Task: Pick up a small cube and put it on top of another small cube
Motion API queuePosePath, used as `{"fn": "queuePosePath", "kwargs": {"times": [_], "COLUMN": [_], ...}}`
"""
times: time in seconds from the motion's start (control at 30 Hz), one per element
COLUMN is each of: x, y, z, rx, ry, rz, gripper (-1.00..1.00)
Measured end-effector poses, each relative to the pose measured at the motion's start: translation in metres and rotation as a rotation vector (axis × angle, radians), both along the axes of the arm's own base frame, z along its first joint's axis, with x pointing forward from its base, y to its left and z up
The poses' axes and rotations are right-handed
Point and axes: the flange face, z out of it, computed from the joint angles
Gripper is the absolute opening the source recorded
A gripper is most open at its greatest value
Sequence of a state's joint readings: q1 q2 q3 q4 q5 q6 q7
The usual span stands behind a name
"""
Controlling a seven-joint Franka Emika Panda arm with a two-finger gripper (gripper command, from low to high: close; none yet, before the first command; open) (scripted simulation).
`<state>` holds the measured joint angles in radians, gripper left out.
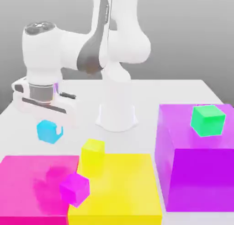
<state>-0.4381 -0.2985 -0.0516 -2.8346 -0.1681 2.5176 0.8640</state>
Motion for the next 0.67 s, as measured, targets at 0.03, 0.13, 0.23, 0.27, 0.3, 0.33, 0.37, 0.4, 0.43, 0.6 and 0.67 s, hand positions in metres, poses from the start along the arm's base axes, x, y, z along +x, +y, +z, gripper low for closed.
{"fn": "queuePosePath", "kwargs": {"times": [0.03, 0.13, 0.23, 0.27, 0.3, 0.33, 0.37, 0.4, 0.43, 0.6, 0.67], "x": [0.002, 0.005, 0.006, 0.006, 0.006, 0.006, 0.005, 0.006, 0.006, 0.005, 0.005], "y": [0.008, 0.032, 0.056, 0.064, 0.072, 0.080, 0.088, 0.092, 0.093, 0.095, 0.095], "z": [0.004, 0.015, 0.025, 0.029, 0.032, 0.035, 0.037, 0.032, 0.024, -0.023, -0.023], "rx": [0.001, 0.010, 0.026, 0.032, 0.040, 0.049, 0.057, 0.061, 0.063, 0.063, 0.063], "ry": [-0.005, -0.022, -0.038, -0.043, -0.047, -0.051, -0.054, -0.056, -0.056, -0.057, -0.057], "rz": [-0.018, -0.069, -0.120, -0.136, -0.152, -0.168, -0.182, -0.189, -0.192, -0.195, -0.195], "gripper": [-1.00, -1.00, -1.00, -1.00, -1.00, -1.00, -1.00, -1.00, -1.00, 1.00, 1.00]}}
